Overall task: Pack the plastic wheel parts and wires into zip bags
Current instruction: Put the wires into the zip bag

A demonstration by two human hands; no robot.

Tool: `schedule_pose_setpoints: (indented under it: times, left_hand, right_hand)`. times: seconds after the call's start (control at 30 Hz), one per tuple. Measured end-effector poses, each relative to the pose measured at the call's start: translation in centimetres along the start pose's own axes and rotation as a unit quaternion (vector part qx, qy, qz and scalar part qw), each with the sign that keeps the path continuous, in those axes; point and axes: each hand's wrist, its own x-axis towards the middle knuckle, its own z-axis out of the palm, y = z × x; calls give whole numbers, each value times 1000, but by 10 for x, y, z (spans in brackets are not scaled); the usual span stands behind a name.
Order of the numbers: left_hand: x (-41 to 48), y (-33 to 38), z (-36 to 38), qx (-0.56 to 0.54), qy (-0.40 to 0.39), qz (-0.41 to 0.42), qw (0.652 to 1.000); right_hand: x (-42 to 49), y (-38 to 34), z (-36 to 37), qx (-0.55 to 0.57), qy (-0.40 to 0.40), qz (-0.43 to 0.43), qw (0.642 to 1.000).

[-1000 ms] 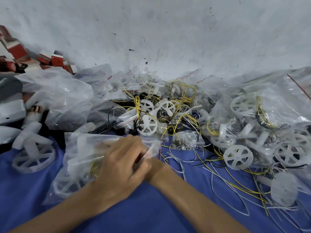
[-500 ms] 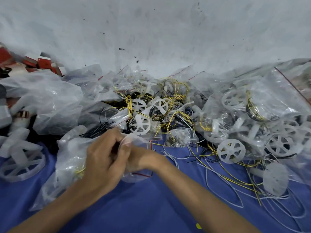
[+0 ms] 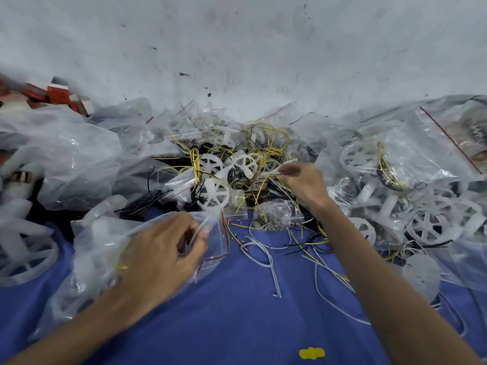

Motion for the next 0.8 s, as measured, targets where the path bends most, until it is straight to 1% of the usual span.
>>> schedule_pose_setpoints:
  times: [0.03,0.07,0.1,0.13,0.17,0.2,0.27,0.3,0.33,0.37,0.4,0.43,0.47,0.5,0.57,0.6,0.63,0.67,0.7,0.73,0.77,0.8]
  left_hand:
    - [0,0,0,2,-3,2,1000]
    - [0,0,1,5,-7,5,1000]
    - [0,0,1,8,-10,7,1000]
    - [-1,-1,1,8,-12,8,1000]
    - [-1,-1,1,5,-14,7,1000]
    - [-1,-2,0,2,-16,6,1000]
    - [-1,-2,0,-1,-15,1,1000]
    - [-1,-1,-1,-2,-14,-1,1000]
    - [-1,-1,-1,-2,-14,-1,1000]
    - [-1,-1,-1,-3,-15,-3,1000]
    - [-1,-1,0,-4,-16,-5,1000]
    - [-2,0,0,-4,-17,-8,1000]
    - [-2,0,0,-4,-17,-11,1000]
    - [-2,0,-1,-5,-19,-14,1000]
    - [-2,1,-1,-8,-20,-16,1000]
    - [-2,1,-1,-7,-19,-14,1000]
    - [-2,2,-2,-6,-18,-13,1000]
    - [-2,3,-2,-7,-18,-11,1000]
    - [-2,3,-2,-7,-17,-10,1000]
    - [-2,3,-2,-7,-16,-9,1000]
    - [-2,3,-1,-6,-17,-8,1000]
    - [-2,3,-1,-5,-17,-7,1000]
  right_hand:
    - [10,12,0,-30,40,14,999]
    - [17,21,1,-59,20,32,997]
    - [23,27,6,-93,-43,47,994]
    - [26,32,14,-133,-116,60,982]
    - [28,37,23,-171,-160,64,970]
    - [28,39,31,-205,-161,57,964]
    - [29,40,39,-251,-80,23,965]
    - [29,40,39,-248,-42,6,968]
    - [29,39,36,-216,-13,-5,976]
    - [30,36,30,-155,1,-6,988]
    - [29,31,22,-64,1,9,998]
    - [28,25,14,51,-16,40,998]
    - [26,19,5,154,-50,70,984]
    - [22,13,-3,225,-98,88,965]
    - [19,6,-19,295,-199,99,929]
    - [19,5,-27,308,-250,99,913]
    - [18,5,-35,295,-304,101,900]
    - [18,4,-41,252,-351,108,895]
    - [19,4,-45,189,-366,118,903]
    - [22,4,-45,118,-339,120,925]
    - [26,7,-42,48,-274,114,954]
    - [31,10,-37,-24,-186,94,978]
